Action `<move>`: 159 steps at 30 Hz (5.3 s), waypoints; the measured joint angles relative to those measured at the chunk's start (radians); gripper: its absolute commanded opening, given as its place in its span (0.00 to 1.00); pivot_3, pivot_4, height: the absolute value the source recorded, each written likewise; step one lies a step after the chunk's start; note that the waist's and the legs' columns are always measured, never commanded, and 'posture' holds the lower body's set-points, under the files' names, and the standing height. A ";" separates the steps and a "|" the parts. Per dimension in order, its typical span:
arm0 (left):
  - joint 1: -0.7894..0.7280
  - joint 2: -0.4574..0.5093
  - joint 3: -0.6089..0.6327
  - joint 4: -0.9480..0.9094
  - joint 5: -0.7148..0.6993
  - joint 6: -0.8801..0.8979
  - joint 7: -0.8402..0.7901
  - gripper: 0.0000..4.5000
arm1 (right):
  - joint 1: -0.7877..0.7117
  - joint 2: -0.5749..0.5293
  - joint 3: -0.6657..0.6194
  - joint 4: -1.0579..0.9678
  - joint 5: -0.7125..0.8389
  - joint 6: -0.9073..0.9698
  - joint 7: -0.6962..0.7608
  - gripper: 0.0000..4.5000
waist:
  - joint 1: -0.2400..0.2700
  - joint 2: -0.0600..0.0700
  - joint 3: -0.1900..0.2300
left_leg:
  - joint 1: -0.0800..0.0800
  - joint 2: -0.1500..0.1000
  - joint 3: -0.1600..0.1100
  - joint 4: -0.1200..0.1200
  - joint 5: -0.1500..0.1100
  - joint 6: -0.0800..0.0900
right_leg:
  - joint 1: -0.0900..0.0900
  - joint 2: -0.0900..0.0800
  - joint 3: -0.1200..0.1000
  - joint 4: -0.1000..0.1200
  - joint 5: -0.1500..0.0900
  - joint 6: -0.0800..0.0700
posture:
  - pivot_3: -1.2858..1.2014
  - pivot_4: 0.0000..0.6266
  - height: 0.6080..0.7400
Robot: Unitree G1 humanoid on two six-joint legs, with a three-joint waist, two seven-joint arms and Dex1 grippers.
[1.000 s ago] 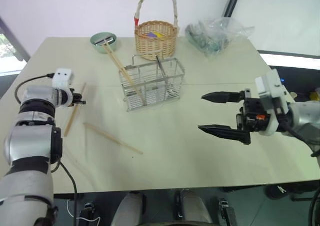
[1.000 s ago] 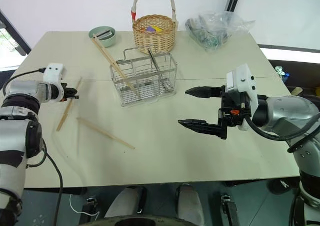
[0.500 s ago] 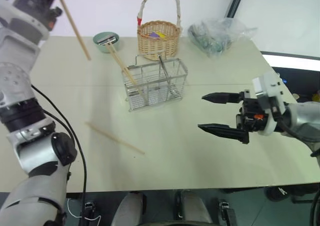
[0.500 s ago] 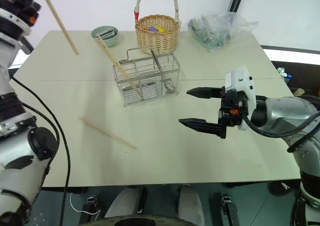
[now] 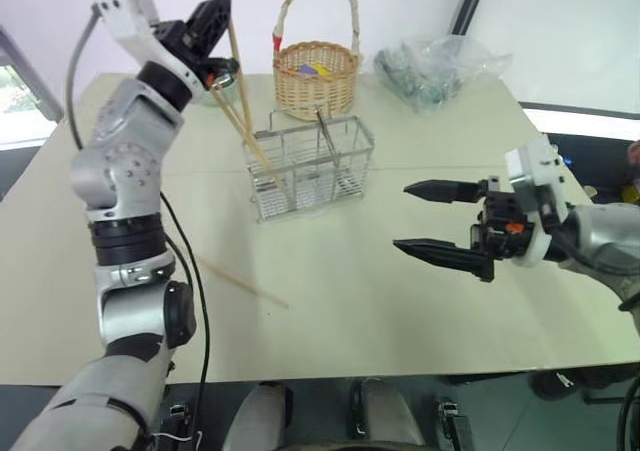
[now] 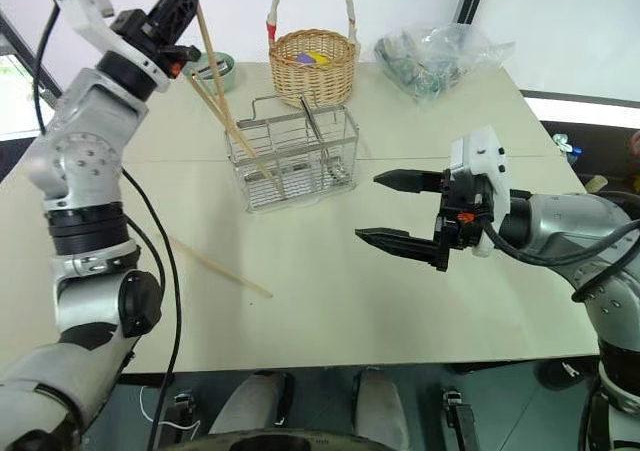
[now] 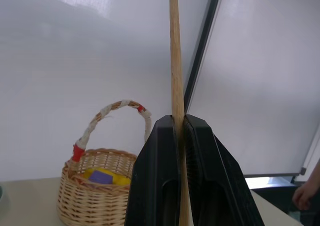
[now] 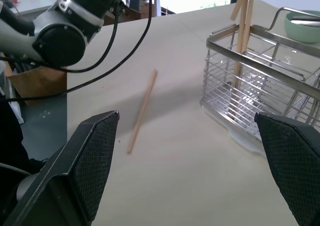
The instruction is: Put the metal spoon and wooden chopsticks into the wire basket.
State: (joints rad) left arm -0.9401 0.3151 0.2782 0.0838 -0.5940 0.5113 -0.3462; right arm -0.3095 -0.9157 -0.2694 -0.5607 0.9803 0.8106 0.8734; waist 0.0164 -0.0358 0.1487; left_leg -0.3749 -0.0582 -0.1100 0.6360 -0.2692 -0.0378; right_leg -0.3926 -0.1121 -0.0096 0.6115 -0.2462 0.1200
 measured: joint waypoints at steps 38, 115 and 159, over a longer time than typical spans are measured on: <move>0.137 0.755 -0.244 -0.192 -0.091 0.151 -1.005 0.99 | -0.017 0.004 0.059 0.088 -0.065 -0.044 0.025 1.00 | -0.010 0.007 0.004 | 0.001 0.002 0.002 -0.005 0.000 0.001 | -0.002 -0.001 0.001 -0.002 -0.003 -0.005 | 0.52 0.24 0.55; -0.289 0.208 -0.140 0.339 -0.062 0.018 -0.559 0.01 | 0.132 -0.006 -0.012 -0.022 -0.055 -0.054 -0.032 1.00 | -0.005 0.004 0.006 | 0.001 0.002 -0.001 -0.003 -0.001 0.004 | 0.001 0.001 -0.003 0.000 -0.004 0.002 | 0.52 0.24 0.55; 0.565 0.740 0.040 -0.239 0.019 0.050 -0.785 0.90 | 0.021 -0.009 0.031 0.218 -0.222 -0.153 0.008 1.00 | -0.023 0.007 0.007 | 0.001 0.001 0.001 -0.004 -0.001 0.004 | -0.001 -0.003 0.000 -0.001 -0.006 -0.005 | 0.52 0.24 0.55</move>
State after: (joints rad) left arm -0.3750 1.0549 0.3184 -0.1555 -0.5752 0.5613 -1.1311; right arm -0.2890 -0.9244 -0.2386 -0.3427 0.7582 0.6576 0.8812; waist -0.0070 -0.0292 0.1555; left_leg -0.3741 -0.0568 -0.1091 0.6320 -0.2706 -0.0342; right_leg -0.3936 -0.1156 -0.0096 0.6105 -0.2520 0.1153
